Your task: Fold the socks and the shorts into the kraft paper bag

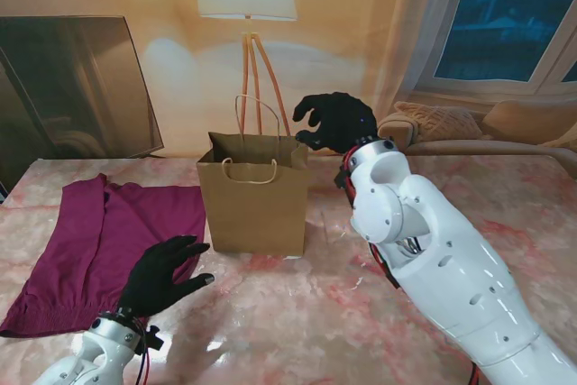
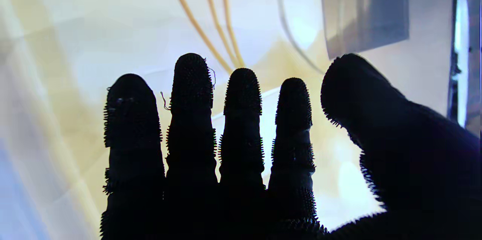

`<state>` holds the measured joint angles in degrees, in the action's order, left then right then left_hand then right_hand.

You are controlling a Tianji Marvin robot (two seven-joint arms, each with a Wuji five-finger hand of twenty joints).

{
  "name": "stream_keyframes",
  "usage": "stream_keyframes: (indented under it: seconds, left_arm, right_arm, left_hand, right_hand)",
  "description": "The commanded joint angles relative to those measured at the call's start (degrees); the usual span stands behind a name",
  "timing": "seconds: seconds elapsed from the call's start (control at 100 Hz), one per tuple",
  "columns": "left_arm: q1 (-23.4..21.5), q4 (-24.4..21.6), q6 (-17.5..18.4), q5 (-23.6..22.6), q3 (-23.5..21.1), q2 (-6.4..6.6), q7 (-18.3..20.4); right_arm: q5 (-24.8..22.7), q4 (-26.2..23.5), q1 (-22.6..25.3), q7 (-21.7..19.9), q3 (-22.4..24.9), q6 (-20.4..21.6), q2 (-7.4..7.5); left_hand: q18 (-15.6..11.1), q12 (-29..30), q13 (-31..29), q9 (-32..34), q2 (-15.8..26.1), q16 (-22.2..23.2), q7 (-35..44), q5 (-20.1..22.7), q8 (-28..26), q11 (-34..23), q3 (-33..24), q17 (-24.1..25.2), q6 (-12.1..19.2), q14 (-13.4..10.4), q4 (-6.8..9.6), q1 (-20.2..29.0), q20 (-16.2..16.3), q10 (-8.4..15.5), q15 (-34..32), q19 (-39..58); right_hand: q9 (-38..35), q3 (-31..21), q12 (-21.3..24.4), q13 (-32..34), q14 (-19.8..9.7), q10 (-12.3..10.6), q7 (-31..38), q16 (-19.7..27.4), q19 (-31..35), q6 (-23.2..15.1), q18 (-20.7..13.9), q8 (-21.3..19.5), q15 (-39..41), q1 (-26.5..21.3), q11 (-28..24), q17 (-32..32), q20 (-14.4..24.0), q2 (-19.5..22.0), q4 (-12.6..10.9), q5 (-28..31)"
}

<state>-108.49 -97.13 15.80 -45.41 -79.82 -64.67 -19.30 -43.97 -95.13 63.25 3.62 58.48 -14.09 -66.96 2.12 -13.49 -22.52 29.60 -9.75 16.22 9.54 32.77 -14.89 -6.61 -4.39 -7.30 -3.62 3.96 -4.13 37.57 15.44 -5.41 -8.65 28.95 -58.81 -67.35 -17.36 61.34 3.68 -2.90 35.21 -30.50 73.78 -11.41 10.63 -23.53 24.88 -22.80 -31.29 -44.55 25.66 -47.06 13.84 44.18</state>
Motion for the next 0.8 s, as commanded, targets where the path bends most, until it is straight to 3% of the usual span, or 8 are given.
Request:
stream_keyframes:
  seconds: [0.0, 0.12, 0.21, 0.35, 0.54, 0.79]
  left_arm:
    - [0.1, -0.5, -0.1, -0.1, 0.4, 0.05, 0.1]
    - [0.4, -0.5, -0.4, -0.1, 0.9, 0.06, 0.1]
    - [0.7, -0.5, -0.6, 0.0, 1.3, 0.07, 0.2]
    - [0.9, -0.7, -0.9, 0.0, 1.7, 0.14, 0.6]
    - [1.0, -0.7, -1.1, 0.1, 1.8, 0.20, 1.1]
    - [1.0, -0.5, -1.4, 0.2, 2.2, 0.22, 1.3]
  right_arm:
    - [-1.1, 0.0, 1.3, -0.2, 1.3, 0.1, 1.76]
    - [-3.3, 0.4, 3.4, -2.0, 4.2, 0.6, 2.66]
    - [-3.5, 1.9, 4.4, -2.7, 5.3, 0.5, 3.00]
    - [-3.4, 6.1, 4.9, -2.4, 5.1, 0.6, 3.19]
    - [-3.0, 13.3, 4.0, -2.4, 2.2, 1.3, 3.36]
    - [0.9, 25.1, -0.5, 2.1, -4.6, 1.2, 1.97]
  left_hand:
    - [-1.1, 0.5, 1.7, -1.5, 0.9, -0.6, 0.3, 0.5, -0.6, 1.0, 0.7, 0.4, 0.8, -1.8, 3.14, 1.1, -0.1, 1.6, 0.8, -0.5]
    - [-1.1, 0.5, 1.7, -1.5, 0.9, -0.6, 0.3, 0.5, -0.6, 1.0, 0.7, 0.4, 0.7, -1.8, 3.13, 1.1, -0.1, 1.6, 0.9, -0.6]
    - [-1.1, 0.5, 1.7, -1.4, 0.9, -0.6, 0.4, 0.5, -0.6, 1.0, 0.7, 0.4, 0.7, -1.9, 3.13, 1.1, -0.1, 1.6, 0.9, -0.5]
    - [-1.2, 0.5, 1.7, -1.5, 1.0, -0.6, 0.3, 0.5, -0.6, 1.0, 0.6, 0.4, 0.8, -1.9, 3.13, 1.1, -0.1, 1.6, 0.9, -0.5]
    - [-1.1, 0.5, 1.7, -1.5, 1.0, -0.6, 0.4, 0.5, -0.6, 1.0, 0.6, 0.4, 0.8, -1.9, 3.13, 1.0, -0.1, 1.6, 0.8, -0.5]
    - [-1.2, 0.5, 1.6, -1.4, 0.9, -0.6, 0.4, 0.6, -0.6, 1.0, 0.4, 0.4, 0.8, -1.9, 3.13, 1.3, -0.1, 1.6, 0.8, -0.5]
  right_hand:
    - [1.5, -0.6, 0.8, -0.9, 0.0, -1.0, -0.4, 1.3, -1.4, -0.4, -0.2, 0.5, -1.7, -0.4, 0.8, 1.7, -1.1, 2.2, -4.0, -1.7]
    - [1.9, -1.2, 0.8, -1.9, -0.6, -0.8, -0.5, 1.5, -6.8, -0.4, -2.0, 0.4, -2.7, -1.6, 1.0, 4.5, -0.6, 6.1, -4.8, -1.8]
    - [2.3, -0.3, 0.8, -2.6, -0.5, -0.6, 0.1, 1.7, -9.3, -0.3, -2.5, 2.3, -3.3, -3.2, 1.1, 5.2, -0.2, 7.8, -1.7, -1.9]
    - [2.5, -0.2, 0.8, -2.8, -0.1, -0.1, 1.4, 2.0, -10.8, -0.1, -3.1, 3.8, -3.6, -4.0, 1.1, 5.0, -0.5, 8.4, -0.7, -2.0]
    - [1.8, 0.6, 1.2, -2.5, 0.0, 0.3, 6.0, 3.3, -11.9, -0.7, -4.1, 8.0, -3.8, -6.0, 1.8, 3.3, -3.2, 10.6, 1.8, -2.5]
    - [6.6, 0.3, 2.0, -7.1, -0.7, 0.6, 6.2, 6.4, -15.8, 0.5, -5.6, 9.0, -7.7, -8.8, 4.7, 6.0, -6.1, 15.5, 0.7, -5.0]
